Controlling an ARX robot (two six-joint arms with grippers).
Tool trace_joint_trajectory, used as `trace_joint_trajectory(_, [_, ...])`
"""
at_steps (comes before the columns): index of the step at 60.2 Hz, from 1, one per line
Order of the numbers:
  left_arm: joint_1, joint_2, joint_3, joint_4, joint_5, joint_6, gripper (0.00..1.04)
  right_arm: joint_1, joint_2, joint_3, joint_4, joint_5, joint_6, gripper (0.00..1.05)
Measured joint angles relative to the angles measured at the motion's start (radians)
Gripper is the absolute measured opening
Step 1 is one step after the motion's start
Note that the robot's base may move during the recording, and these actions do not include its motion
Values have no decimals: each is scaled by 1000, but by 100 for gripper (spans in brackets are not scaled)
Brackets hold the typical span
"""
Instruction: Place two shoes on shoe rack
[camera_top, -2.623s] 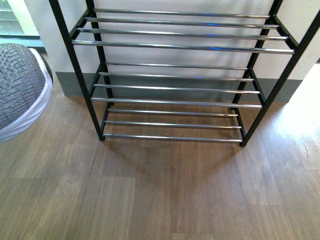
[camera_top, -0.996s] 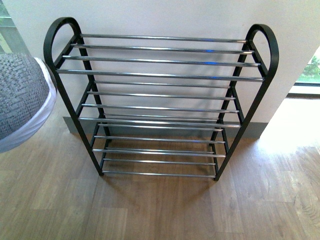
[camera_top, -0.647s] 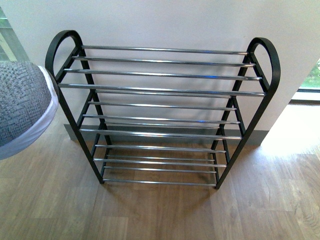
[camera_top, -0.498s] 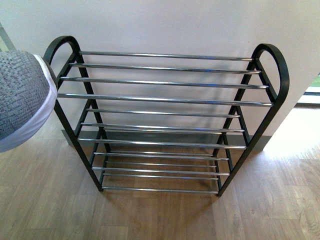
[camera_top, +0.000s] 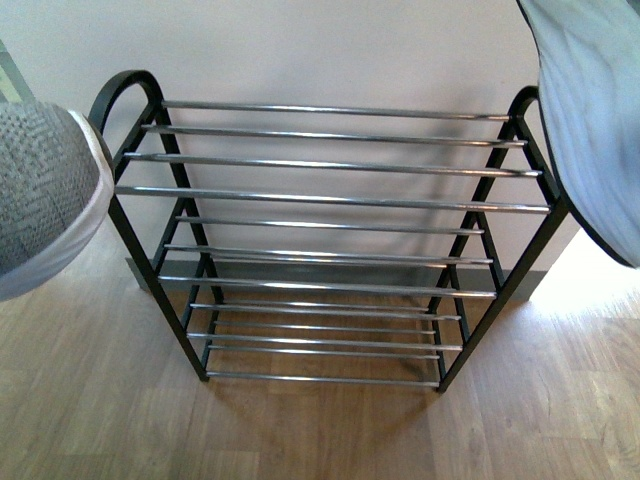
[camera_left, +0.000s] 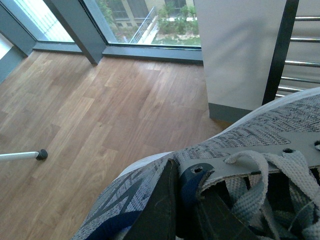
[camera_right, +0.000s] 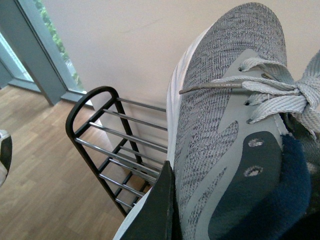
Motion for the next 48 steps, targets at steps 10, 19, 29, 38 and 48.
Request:
trace_joint_trajectory(10, [0,0,0,0,0,0,2,59,101,52,-40,98,96,1])
trace_joint_trajectory(19, [0,0,0,0,0,0,2,117,232,108,-88,167,238,1])
trace_joint_trajectory(29, [0,0,0,0,0,0,2,193,301,160,-90,200,262,1])
trace_joint_trajectory(38, [0,0,0,0,0,0,2,207,412,252,-52,209,244,1])
trace_joint_trajectory(48, [0,0,0,0,0,0,2,170,525,328,-27,228,185,1])
